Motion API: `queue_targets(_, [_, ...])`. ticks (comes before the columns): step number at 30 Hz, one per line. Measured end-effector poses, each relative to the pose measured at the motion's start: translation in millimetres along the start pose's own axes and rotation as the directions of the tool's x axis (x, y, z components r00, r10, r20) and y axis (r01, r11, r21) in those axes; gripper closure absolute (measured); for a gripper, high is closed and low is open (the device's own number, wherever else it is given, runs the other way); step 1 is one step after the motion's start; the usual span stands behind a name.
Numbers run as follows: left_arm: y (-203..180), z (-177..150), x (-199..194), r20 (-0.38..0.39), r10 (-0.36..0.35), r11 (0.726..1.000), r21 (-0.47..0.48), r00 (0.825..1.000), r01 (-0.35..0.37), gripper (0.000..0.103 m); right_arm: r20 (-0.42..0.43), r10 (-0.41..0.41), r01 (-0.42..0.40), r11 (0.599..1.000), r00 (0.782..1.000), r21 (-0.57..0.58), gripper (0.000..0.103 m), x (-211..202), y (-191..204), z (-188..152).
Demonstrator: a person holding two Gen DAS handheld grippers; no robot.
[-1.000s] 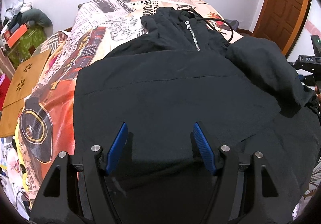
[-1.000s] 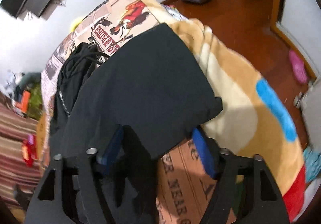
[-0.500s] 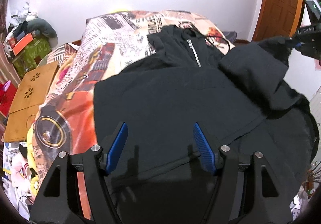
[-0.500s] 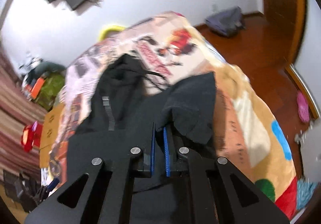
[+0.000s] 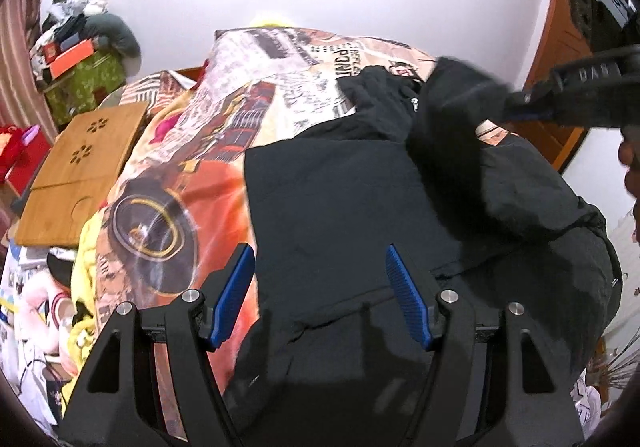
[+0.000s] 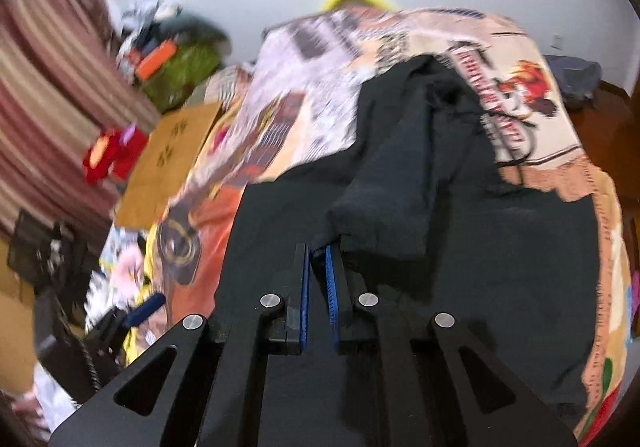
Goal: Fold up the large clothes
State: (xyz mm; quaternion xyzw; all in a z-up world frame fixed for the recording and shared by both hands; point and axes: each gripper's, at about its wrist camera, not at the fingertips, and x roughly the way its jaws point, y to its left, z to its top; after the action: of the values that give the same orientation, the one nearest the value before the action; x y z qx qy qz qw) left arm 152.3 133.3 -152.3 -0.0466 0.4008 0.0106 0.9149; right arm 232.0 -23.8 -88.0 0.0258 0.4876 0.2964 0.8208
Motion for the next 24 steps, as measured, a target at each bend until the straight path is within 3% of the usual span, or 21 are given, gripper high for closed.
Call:
queue_targets(5, [6.6, -6.1, 1.5, -0.024, 0.014, 1.0, -0.011, 1.0, -0.015, 0.036, -0.113, -0.032, 0.017, 0.991, 0.993, -0.133, 0.095, 13.6, 20.0, -13.9])
queue_targets(10, [-0.8, -6.2, 9.6, -0.044, 0.007, 1.0, -0.008, 0.999, -0.007, 0.036, -0.039, -0.158, 0.146, 0.966, 0.987, -0.213, 0.09, -11.8, 10.2, -22.2])
queue_targets(12, [-5.0, -5.4, 15.7, -0.056, -0.012, 1.0, -0.006, 0.998, 0.012, 0.036, 0.009, -0.2, 0.197, 0.959, 0.98, -0.205, 0.073, -27.9, -4.8, -25.3])
queue_targets(15, [-5.9, -3.7, 29.7, -0.096, -0.111, 0.992, -0.069, 0.989, 0.105, 0.036, 0.094, -0.267, 0.28, 0.943, 0.959, -0.178, 0.057, -53.7, -26.8, -33.5])
queue_targets(21, [-1.0, 0.4, 62.2, -0.156, -0.249, 0.95, -0.229, 0.956, 0.21, 0.036, 0.147, -0.365, 0.378, 0.923, 0.919, -0.072, 0.052, -86.7, -77.8, -49.4])
queue_targets(24, [-0.7, 3.4, 80.0, -0.168, -0.333, 0.91, -0.316, 0.928, 0.269, 0.036, 0.146, -0.42, 0.426, 0.904, 0.896, -0.013, 0.052, -94.9, -103.9, -61.4])
